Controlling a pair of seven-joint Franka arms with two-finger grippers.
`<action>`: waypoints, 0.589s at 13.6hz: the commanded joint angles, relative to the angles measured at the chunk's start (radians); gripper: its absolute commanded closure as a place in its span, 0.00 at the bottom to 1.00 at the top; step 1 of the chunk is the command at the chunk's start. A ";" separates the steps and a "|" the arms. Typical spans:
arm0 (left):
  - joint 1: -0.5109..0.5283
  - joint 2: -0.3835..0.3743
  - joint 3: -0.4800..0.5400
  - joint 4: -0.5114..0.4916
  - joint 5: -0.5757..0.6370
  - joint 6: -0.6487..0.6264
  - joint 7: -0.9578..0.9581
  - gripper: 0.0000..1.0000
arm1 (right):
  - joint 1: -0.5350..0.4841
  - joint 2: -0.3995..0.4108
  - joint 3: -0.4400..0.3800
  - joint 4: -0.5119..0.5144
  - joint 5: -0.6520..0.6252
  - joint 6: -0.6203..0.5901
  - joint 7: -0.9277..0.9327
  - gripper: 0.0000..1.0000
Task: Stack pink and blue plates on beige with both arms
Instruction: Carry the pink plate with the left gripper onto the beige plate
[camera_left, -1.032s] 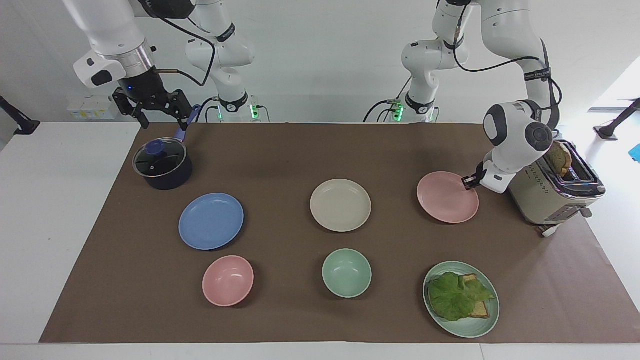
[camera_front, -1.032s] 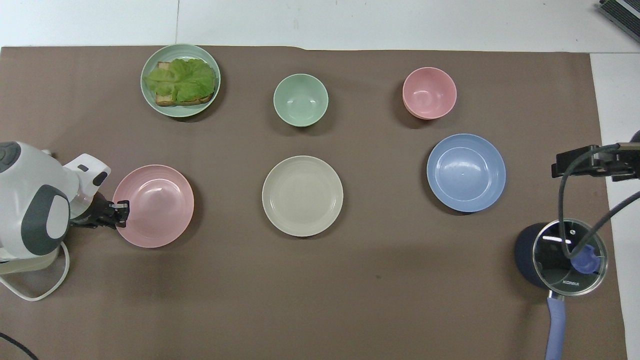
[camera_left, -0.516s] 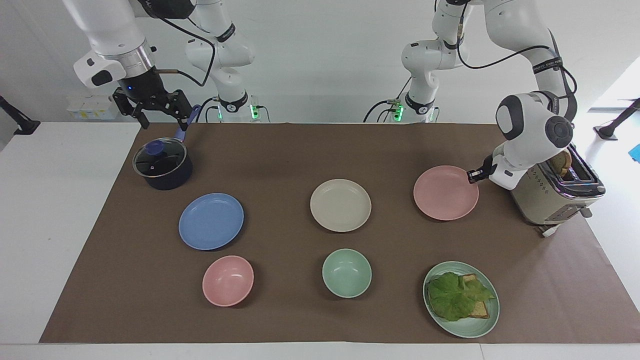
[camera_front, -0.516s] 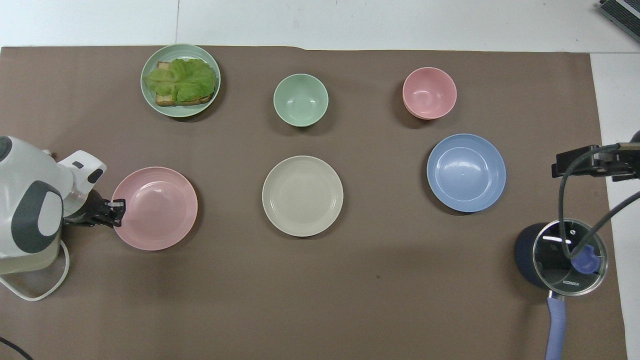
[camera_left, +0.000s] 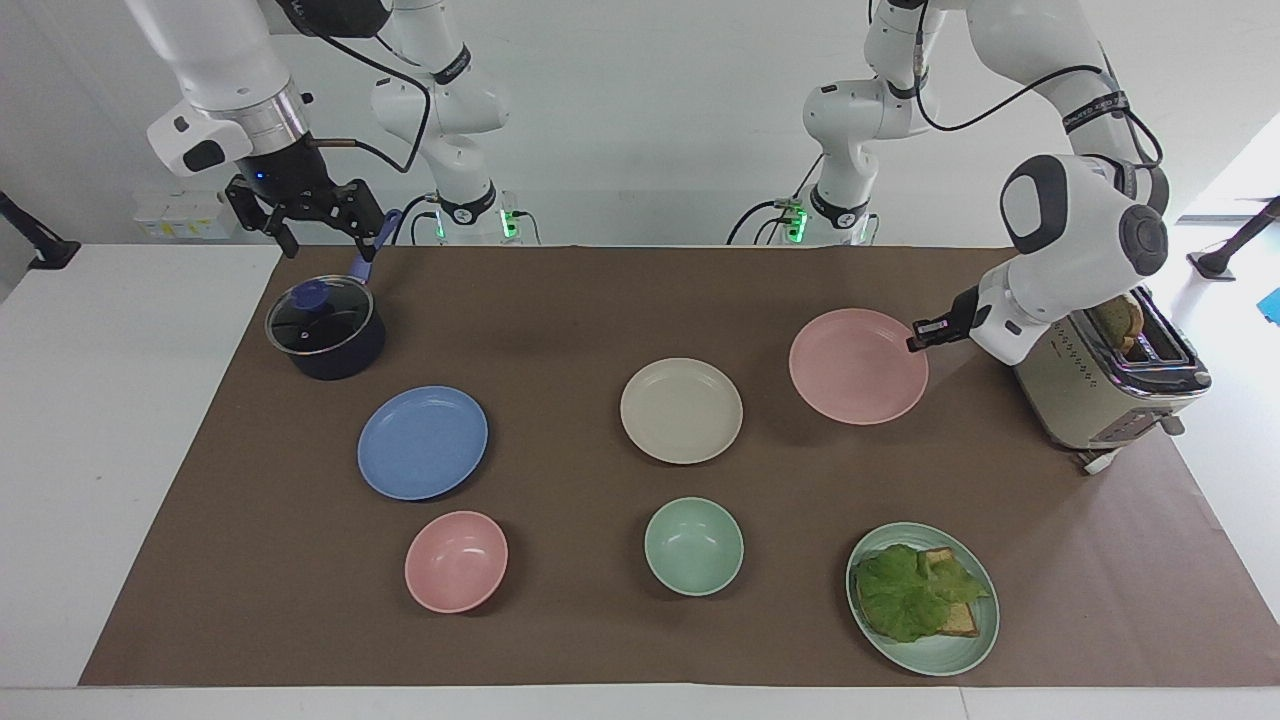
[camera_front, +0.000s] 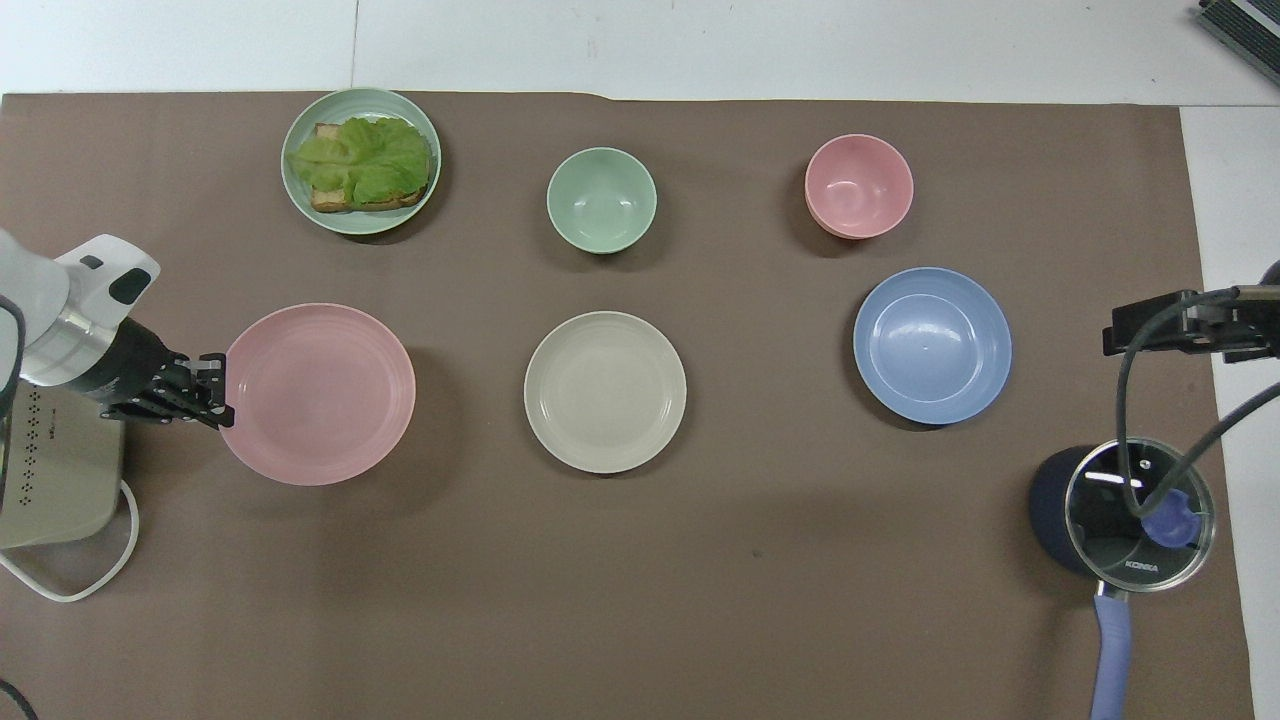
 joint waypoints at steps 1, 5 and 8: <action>-0.095 0.001 -0.004 0.004 -0.041 0.050 -0.089 1.00 | -0.004 -0.002 -0.004 -0.008 0.024 0.011 -0.009 0.00; -0.255 0.000 -0.006 -0.004 -0.082 0.151 -0.291 1.00 | -0.007 -0.008 -0.011 -0.026 0.024 0.034 -0.042 0.00; -0.323 0.003 -0.006 -0.027 -0.105 0.197 -0.299 1.00 | -0.007 -0.010 -0.014 -0.028 0.026 0.034 -0.049 0.00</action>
